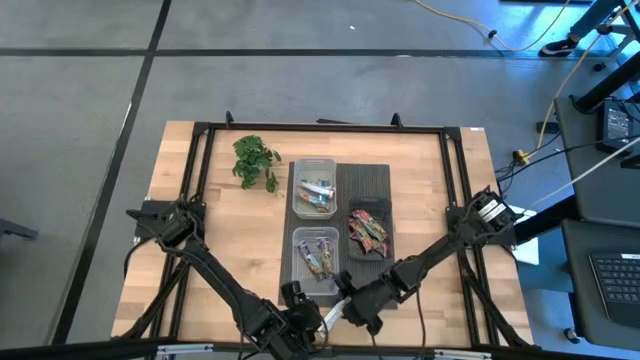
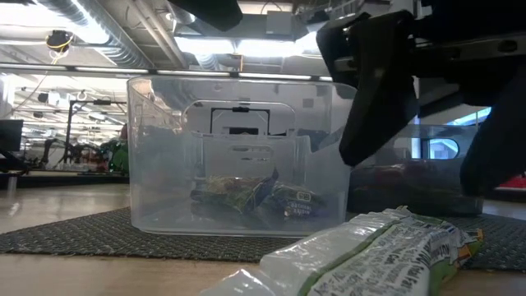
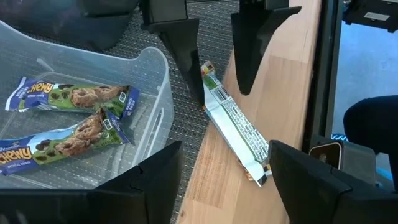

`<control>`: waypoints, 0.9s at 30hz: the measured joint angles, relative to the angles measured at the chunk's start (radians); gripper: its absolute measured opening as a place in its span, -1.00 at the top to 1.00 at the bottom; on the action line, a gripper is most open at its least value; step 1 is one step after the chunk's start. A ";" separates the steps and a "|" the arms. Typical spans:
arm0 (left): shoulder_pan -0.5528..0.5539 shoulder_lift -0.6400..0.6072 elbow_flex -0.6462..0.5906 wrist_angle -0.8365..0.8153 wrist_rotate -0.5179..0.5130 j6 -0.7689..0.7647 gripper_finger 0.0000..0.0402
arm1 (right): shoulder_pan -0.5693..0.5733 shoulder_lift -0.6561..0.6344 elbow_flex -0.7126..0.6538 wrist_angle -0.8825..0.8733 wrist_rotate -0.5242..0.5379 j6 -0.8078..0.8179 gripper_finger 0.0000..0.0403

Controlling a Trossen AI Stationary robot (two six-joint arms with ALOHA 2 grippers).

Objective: Pick and place Granola Bars by type
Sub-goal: Put the yellow granola bar into the gray bin

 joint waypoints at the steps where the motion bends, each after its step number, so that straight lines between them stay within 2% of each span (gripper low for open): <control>1: 0.000 0.000 0.000 0.000 0.000 0.000 -0.14 | -0.005 0.000 0.000 0.000 -0.004 0.001 -0.06; 8: 0.000 0.000 0.000 0.000 0.000 -0.001 -0.15 | -0.012 0.000 -0.006 -0.005 -0.040 0.000 -0.06; 13: 0.000 0.000 0.000 0.000 0.000 -0.001 -0.14 | -0.011 0.000 -0.006 -0.003 0.001 0.002 -0.06; 22: 0.000 0.000 0.000 0.001 0.000 -0.001 -0.16 | -0.011 0.004 -0.007 -0.018 0.013 0.025 -0.06; 27: 0.000 0.000 0.000 0.001 0.000 -0.001 -0.15 | -0.008 0.037 -0.006 -0.009 0.072 -0.001 -0.06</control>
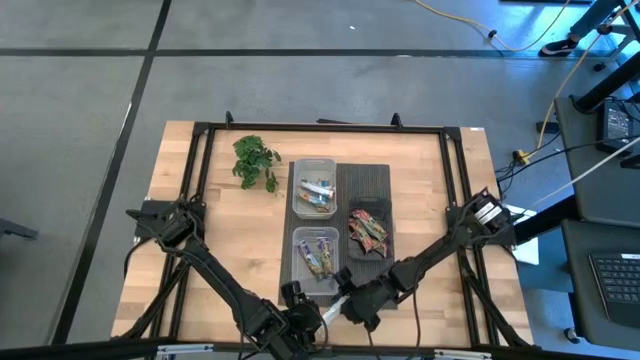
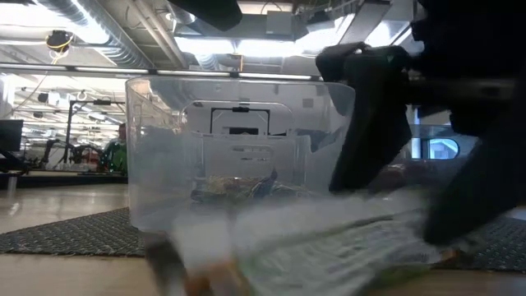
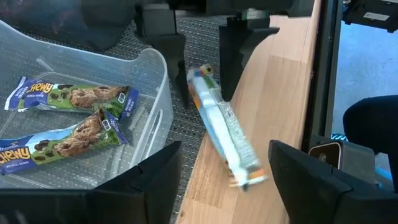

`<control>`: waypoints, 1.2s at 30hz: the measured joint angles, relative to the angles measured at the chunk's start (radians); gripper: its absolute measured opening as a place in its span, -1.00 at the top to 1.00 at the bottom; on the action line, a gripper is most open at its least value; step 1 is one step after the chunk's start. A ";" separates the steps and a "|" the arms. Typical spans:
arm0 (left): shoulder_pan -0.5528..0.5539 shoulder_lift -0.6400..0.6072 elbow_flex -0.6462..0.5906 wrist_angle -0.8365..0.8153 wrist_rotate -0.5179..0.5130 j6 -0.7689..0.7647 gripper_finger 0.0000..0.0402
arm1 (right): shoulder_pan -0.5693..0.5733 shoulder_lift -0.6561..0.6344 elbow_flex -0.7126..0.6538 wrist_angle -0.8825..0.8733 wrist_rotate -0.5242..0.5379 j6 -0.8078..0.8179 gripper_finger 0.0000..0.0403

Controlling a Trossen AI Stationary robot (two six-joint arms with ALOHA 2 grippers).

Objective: Pick and place Granola Bars by type
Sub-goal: Put the yellow granola bar into the gray bin

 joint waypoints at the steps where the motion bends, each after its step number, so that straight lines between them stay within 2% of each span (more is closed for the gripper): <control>1: 0.000 0.000 0.000 0.000 0.000 0.000 -0.14 | 0.000 0.009 0.001 0.002 0.001 0.000 -0.06; 11: 0.000 0.000 0.000 0.000 0.000 0.000 -0.15 | 0.000 0.027 0.000 -0.006 0.003 0.004 -0.03; 24: -0.001 0.000 0.000 0.000 0.001 0.000 -0.16 | 0.001 0.029 0.004 -0.012 -0.001 0.004 0.46; 32: -0.001 0.000 0.000 0.000 0.001 0.000 -0.14 | 0.008 0.028 0.043 -0.024 0.004 0.000 0.50; 36: -0.001 0.000 0.000 0.005 0.000 -0.014 -0.14 | 0.023 0.027 0.104 -0.151 0.007 0.002 0.50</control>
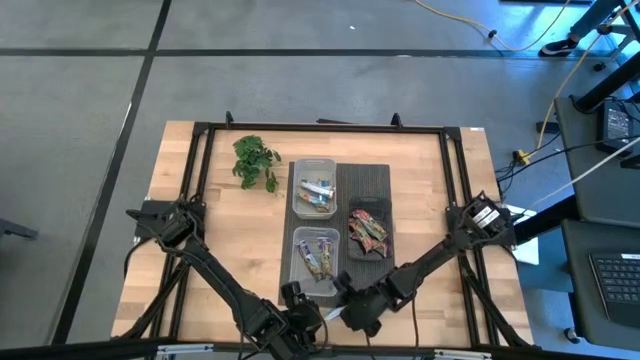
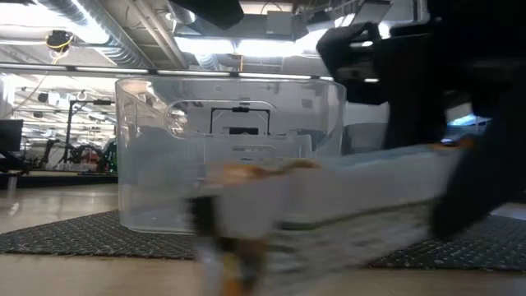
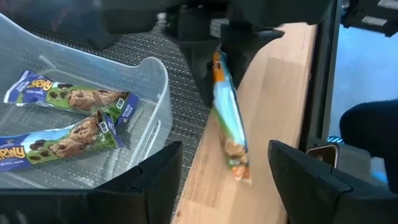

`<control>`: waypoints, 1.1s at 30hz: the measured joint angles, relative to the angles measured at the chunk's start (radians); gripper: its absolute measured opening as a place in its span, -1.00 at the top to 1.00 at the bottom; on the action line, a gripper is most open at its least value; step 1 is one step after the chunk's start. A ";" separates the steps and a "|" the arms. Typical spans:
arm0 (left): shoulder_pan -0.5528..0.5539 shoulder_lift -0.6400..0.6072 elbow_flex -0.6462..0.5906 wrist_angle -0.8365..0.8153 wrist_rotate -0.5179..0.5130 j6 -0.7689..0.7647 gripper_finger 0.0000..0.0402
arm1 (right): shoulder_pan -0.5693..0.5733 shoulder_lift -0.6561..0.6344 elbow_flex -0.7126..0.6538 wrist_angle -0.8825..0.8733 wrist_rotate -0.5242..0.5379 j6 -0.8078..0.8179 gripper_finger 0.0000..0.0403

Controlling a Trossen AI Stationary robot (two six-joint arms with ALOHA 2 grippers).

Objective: Pick and place Granola Bars by type
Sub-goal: Put the yellow granola bar into the gray bin

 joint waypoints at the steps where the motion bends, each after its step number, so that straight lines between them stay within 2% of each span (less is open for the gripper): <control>1: 0.000 0.000 0.000 0.004 0.000 -0.009 -0.14 | 0.004 0.000 0.021 -0.052 0.000 0.002 0.50; 9: 0.002 0.000 0.000 0.085 0.001 -0.022 -0.14 | 0.035 -0.002 0.201 -0.421 0.010 0.077 0.51; 16: 0.002 0.000 -0.001 0.198 0.001 -0.051 -0.16 | 0.086 -0.002 0.295 -0.729 0.230 0.167 0.61; 25: 0.003 0.000 -0.001 0.317 -0.002 0.171 -0.14 | 0.153 -0.004 0.298 -0.771 0.287 0.237 0.63; 33: 0.028 0.000 -0.001 0.332 -0.138 0.300 -0.14 | 0.210 -0.046 0.298 -0.943 0.365 0.390 0.63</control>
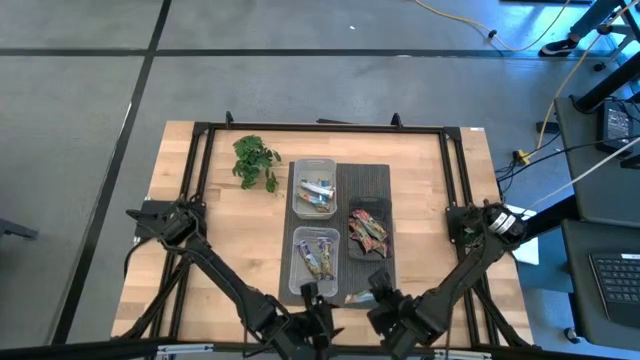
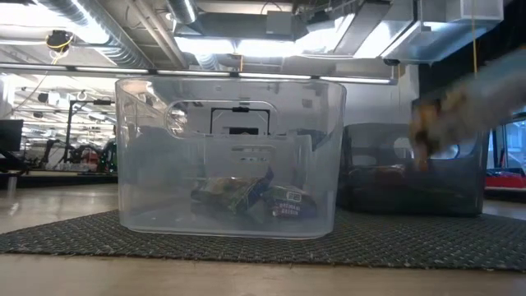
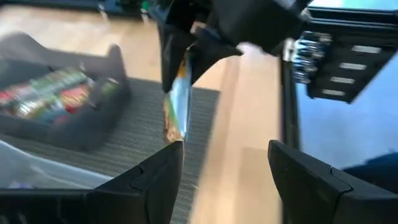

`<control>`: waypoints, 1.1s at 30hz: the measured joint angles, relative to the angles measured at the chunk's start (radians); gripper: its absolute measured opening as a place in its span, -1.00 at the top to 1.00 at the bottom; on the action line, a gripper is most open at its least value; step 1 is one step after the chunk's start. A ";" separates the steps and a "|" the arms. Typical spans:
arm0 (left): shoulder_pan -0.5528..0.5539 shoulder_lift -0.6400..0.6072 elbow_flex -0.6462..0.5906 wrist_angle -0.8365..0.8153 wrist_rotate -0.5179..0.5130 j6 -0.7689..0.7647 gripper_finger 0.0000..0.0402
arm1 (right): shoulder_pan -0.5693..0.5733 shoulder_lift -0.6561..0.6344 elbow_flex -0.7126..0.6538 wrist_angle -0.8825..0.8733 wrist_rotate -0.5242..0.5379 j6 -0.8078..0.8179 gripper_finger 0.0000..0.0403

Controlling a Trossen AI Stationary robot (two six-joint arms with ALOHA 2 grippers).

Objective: Pick and place Granola Bars by type
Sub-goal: Put the yellow granola bar into the gray bin

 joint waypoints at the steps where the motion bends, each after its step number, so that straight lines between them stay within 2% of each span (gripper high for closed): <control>1: 0.006 0.000 0.000 0.001 -0.009 0.017 -0.13 | 0.008 -0.012 0.000 -0.018 0.019 0.031 0.63; 8: 0.062 0.000 0.000 -0.001 0.033 0.229 -0.13 | 0.066 -0.111 0.000 -0.061 0.196 0.215 0.62; 17: 0.127 0.000 0.000 0.004 -0.013 0.268 -0.12 | 0.077 -0.144 0.000 -0.035 0.201 0.233 0.62; 25: 0.150 0.000 0.000 0.005 0.016 0.300 -0.11 | 0.074 -0.143 0.000 0.017 0.247 0.193 0.62; 30: 0.155 0.000 0.000 0.011 0.019 0.303 -0.02 | 0.058 -0.143 0.000 0.132 0.243 0.130 0.62; 33: 0.155 0.000 0.000 0.037 0.023 0.337 0.08 | 0.044 -0.143 0.000 0.138 0.239 0.133 0.62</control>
